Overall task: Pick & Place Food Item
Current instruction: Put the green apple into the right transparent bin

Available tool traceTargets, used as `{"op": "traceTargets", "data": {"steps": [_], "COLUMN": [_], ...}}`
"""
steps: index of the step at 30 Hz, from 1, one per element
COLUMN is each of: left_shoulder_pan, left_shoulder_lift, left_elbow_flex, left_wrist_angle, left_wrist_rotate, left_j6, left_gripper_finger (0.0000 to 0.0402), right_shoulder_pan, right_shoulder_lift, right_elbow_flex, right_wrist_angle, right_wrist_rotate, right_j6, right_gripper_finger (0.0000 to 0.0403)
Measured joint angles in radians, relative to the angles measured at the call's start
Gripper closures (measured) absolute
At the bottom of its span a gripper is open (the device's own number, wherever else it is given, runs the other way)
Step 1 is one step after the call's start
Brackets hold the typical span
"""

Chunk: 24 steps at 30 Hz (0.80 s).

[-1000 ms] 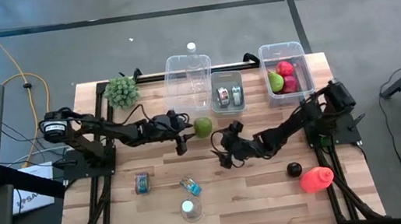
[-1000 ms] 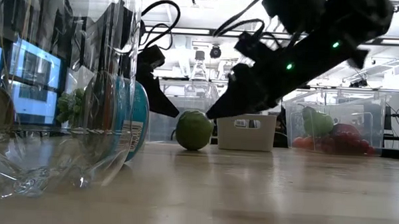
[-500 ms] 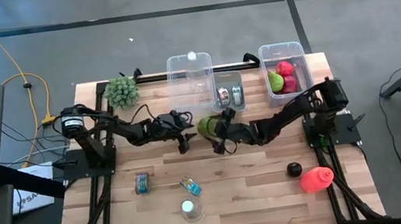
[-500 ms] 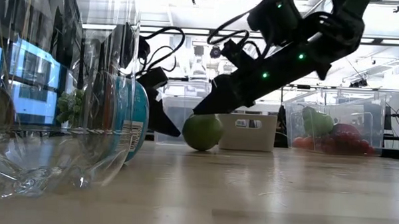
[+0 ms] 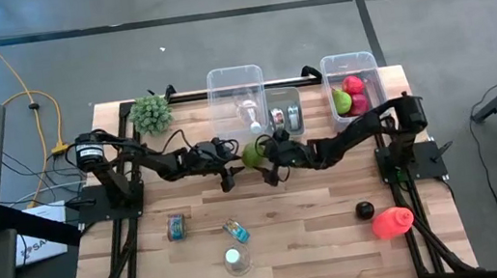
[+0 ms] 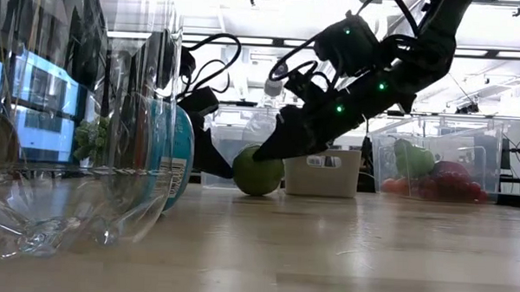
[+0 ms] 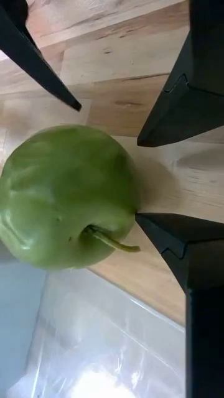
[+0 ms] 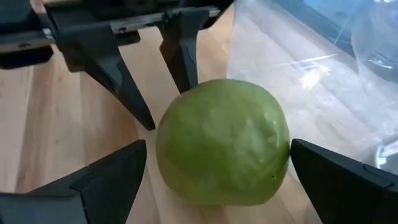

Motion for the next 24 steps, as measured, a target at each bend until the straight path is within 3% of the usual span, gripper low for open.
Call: {"op": "traceTargets", "data": {"steps": [10,24], "left_shoulder_pan": [-0.001,0.0], "left_shoulder_lift": [0.0,0.0], "left_elbow_flex": [-0.001,-0.001], "left_wrist_angle": [-0.004,0.002], "left_wrist_rotate": [0.003,0.024], "left_j6": [-0.004,-0.006], "left_gripper_finger": [0.0225,0.0225], "right_shoulder_pan": [-0.004,-0.017], "right_shoulder_lift": [0.0,-0.001], "right_elbow_flex": [-0.001,0.002], "right_wrist_angle": [0.042,-0.005], "right_wrist_rotate": [-0.131,-0.123], "right_j6": [-0.003,0.004], "right_gripper_finger": [0.0016,0.0023]}}
